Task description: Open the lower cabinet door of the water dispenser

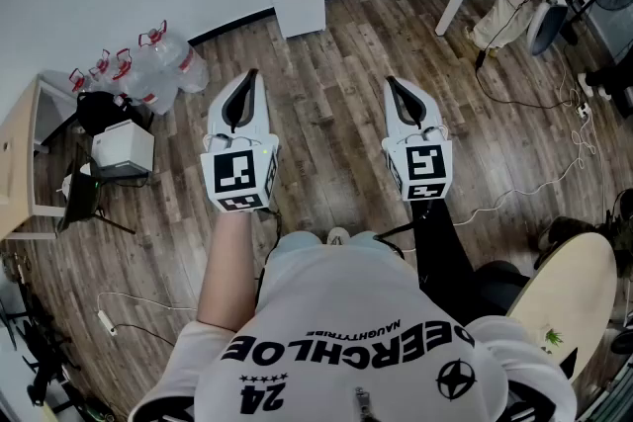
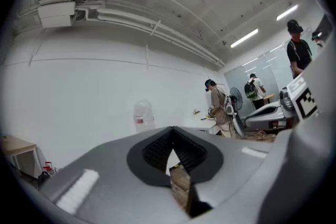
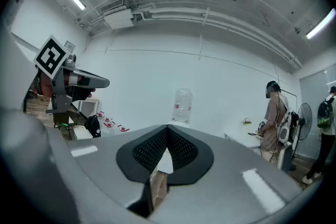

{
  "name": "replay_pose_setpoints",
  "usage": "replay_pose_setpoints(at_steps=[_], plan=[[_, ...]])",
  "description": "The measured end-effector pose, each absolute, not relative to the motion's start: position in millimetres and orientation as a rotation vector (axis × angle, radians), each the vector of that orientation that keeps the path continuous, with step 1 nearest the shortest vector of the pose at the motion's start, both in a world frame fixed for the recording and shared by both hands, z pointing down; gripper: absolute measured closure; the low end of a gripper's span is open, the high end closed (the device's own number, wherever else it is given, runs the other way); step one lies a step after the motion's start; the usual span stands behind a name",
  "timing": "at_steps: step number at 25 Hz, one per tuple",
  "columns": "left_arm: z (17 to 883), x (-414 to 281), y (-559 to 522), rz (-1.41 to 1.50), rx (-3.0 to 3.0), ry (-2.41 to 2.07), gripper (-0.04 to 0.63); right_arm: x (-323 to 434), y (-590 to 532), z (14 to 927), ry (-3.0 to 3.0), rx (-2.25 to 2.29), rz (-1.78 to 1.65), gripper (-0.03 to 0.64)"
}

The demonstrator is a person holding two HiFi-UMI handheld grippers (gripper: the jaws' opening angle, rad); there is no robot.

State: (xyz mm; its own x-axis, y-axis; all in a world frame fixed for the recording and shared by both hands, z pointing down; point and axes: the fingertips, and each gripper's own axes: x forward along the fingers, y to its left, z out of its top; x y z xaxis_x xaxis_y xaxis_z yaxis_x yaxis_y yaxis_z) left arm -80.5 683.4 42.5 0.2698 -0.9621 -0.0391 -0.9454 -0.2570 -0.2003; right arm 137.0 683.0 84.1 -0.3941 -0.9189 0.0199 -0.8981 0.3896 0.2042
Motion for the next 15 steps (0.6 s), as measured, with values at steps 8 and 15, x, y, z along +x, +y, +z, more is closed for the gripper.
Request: replay_pose_setpoints(at_steps=[8, 15], plan=[[47, -74, 677, -0.141, -2.383, 1.763, 0.537, 145, 678, 85, -2.506, 1.669, -0.231, 0.614], [46, -69, 676, -0.123, -2.405, 1.744, 0.537, 138, 675, 94, -2.543, 1.626, -0.195, 0.614]])
